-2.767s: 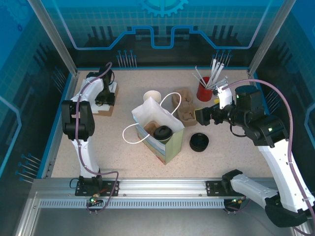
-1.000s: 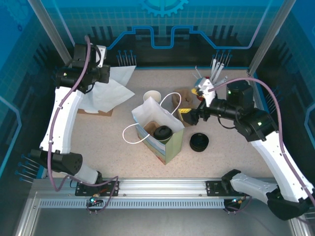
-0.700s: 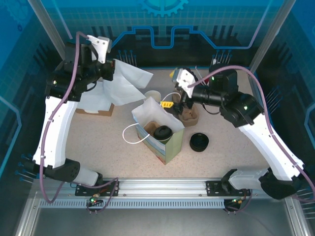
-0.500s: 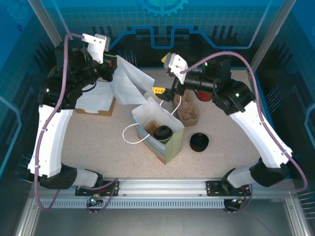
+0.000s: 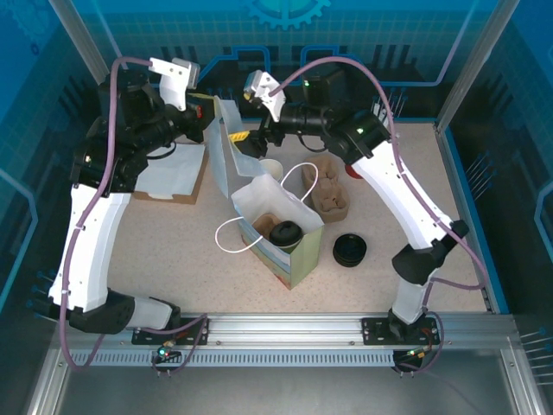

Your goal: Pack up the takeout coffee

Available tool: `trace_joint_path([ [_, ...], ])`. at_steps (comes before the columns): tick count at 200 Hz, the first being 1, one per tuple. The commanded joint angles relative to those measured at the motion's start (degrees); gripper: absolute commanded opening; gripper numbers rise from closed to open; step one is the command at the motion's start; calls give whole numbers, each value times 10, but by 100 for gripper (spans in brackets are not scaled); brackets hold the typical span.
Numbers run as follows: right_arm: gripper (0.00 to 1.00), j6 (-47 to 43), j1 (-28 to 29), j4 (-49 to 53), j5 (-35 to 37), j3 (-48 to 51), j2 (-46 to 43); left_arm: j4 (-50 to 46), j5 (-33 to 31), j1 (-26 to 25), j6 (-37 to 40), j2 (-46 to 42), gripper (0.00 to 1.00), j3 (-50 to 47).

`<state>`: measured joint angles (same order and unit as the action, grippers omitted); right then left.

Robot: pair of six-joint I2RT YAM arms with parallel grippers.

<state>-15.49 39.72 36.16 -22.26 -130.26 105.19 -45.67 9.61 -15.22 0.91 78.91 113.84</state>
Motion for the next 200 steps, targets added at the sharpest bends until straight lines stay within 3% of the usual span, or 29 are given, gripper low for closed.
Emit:
trace_joint_path([
  [1, 100, 28, 5, 20, -20, -46, 37, 28, 32, -4, -19, 0, 1, -5],
  [68, 100, 46, 11, -18, -36, -104, 104, 43, 81, -5, -42, -1, 1, -5],
  [147, 99, 66, 10, -90, -89, -106, 118, 56, 119, -5, -63, -5, 1, -9],
  [159, 89, 64, 11, -89, -107, -106, 117, 61, 119, -5, -65, -7, 1, -12],
  [200, 36, 62, 4, -55, -133, -110, 111, 67, 117, -5, -68, -13, 1, -20],
])
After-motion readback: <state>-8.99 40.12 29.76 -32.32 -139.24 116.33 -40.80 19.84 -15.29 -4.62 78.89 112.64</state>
